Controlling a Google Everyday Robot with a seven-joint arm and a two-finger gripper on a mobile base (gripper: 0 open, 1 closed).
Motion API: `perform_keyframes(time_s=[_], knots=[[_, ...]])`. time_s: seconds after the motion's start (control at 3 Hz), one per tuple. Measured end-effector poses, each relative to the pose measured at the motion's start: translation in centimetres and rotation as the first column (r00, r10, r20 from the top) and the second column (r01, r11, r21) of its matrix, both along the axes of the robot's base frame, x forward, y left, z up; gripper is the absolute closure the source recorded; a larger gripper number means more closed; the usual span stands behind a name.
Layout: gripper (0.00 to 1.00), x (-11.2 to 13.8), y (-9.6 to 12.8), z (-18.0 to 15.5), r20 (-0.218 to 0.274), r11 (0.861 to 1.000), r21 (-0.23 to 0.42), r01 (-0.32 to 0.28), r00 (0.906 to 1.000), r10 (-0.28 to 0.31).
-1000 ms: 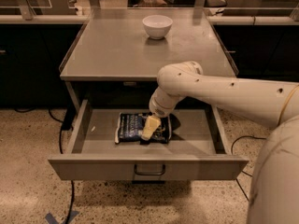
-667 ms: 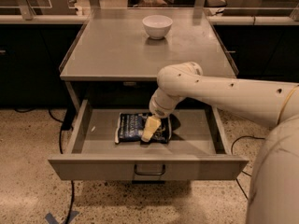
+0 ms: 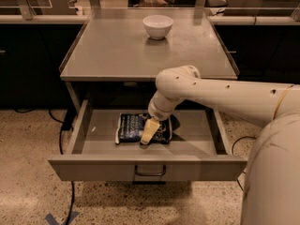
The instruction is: Pick blue chip bag from top drawer and place on counter
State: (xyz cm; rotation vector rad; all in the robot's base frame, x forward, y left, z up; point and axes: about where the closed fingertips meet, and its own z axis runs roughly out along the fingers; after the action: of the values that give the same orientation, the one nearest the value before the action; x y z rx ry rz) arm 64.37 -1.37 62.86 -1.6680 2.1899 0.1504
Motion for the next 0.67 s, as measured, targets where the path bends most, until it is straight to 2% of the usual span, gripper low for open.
perform_keyframes(time_s=[0.67], knots=[[0.00,0.2,0.7,-2.4,-0.054,1.000,-0.004,0.001,0.9985,-0.002]])
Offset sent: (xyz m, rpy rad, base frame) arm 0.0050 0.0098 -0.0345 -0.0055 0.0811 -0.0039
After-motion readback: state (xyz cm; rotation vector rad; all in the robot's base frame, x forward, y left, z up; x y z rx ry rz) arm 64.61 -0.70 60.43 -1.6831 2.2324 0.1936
